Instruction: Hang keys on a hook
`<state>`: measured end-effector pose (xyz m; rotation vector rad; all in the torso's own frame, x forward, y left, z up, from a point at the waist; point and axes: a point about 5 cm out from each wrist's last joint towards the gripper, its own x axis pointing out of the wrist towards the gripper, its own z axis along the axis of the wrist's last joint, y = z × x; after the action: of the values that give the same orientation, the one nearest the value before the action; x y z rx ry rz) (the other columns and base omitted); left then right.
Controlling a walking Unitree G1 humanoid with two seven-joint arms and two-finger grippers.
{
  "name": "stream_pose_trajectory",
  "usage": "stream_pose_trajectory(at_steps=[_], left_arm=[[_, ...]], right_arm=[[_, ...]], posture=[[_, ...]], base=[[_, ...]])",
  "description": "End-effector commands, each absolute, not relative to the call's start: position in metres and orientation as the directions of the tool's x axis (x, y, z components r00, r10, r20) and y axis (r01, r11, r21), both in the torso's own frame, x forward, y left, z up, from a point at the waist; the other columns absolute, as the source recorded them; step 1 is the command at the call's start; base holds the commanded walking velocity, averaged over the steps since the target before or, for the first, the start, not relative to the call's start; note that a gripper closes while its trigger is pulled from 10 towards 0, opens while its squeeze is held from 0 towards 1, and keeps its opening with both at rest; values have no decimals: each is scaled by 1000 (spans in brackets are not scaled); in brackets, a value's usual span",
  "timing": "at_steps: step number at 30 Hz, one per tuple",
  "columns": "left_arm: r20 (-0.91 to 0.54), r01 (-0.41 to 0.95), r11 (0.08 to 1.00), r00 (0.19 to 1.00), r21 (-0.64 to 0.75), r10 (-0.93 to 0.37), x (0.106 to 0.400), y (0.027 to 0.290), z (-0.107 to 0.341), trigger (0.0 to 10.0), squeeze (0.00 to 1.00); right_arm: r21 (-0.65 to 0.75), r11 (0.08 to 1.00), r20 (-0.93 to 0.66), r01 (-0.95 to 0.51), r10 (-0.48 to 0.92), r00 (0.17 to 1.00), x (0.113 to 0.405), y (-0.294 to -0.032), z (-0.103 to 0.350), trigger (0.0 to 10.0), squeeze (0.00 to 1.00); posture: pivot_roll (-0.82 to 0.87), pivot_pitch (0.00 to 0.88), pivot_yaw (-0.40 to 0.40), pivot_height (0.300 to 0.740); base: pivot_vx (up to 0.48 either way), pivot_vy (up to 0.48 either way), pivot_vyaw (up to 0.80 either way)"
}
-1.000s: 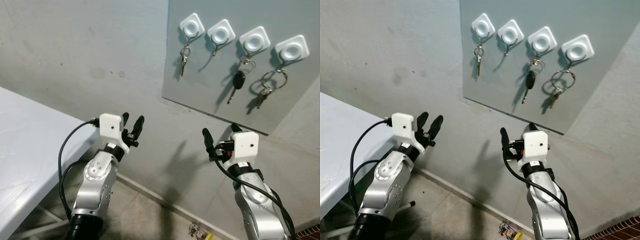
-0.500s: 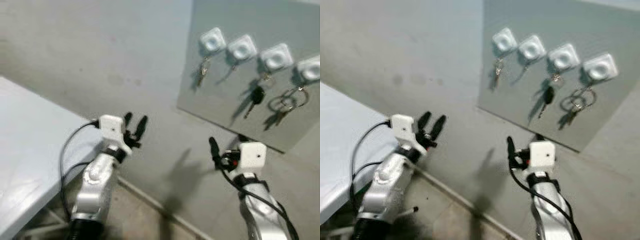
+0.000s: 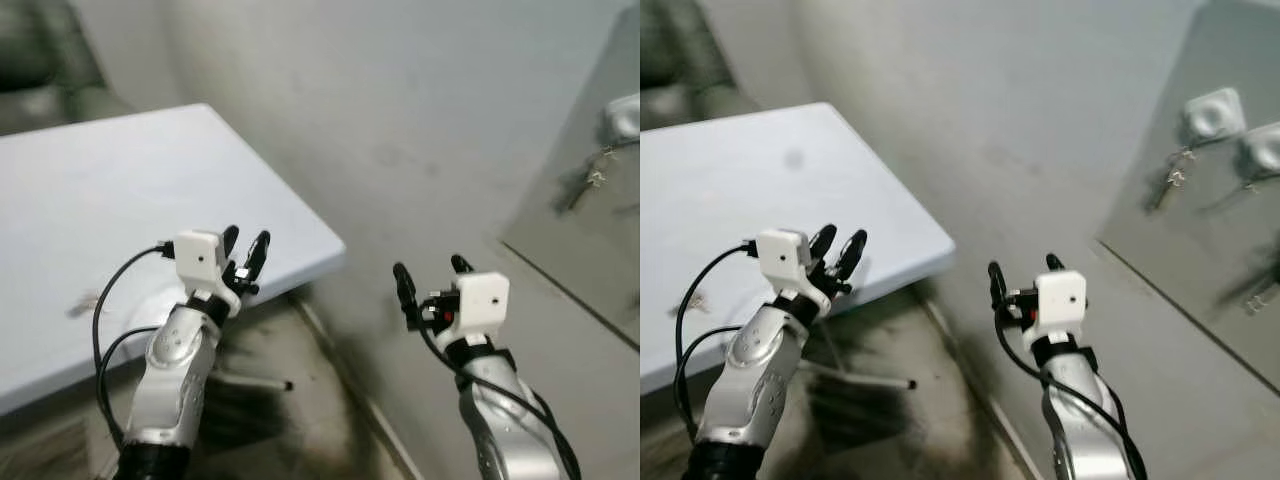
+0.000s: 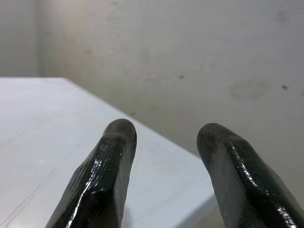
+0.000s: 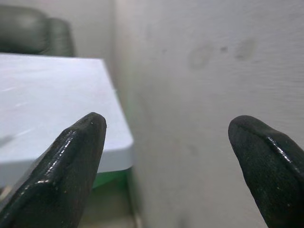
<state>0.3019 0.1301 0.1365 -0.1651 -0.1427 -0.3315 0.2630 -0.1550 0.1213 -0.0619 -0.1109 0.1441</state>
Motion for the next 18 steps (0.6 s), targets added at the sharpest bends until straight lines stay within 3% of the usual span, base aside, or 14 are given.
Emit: stream_pose_trajectory(at_steps=[1,13,15,18], left_arm=[[175,346,929,930,-132,-322,303,128,141,10000,0],[121,318,939,945,-129,-303,294,137,124,10000,0],[112,280,939,959,-198,-262,299,143,124,10000,0],[115,266,943,962,-198,-248,303,145,126,10000,0]], right_arm=[[-68,989,123,-133,140,982,266,-158,126,10000,0],[-61,988,138,-143,150,979,271,-158,129,10000,0],[-61,987,135,-145,152,979,270,-158,128,10000,0],[-62,987,135,-145,152,979,271,-159,129,10000,0]], posture=[[-162,9,-34,724],[-154,18,-39,724],[-154,22,-39,724],[-155,22,-42,724]], base=[[0,0,800],[0,0,800],[0,0,800],[0,0,800]])
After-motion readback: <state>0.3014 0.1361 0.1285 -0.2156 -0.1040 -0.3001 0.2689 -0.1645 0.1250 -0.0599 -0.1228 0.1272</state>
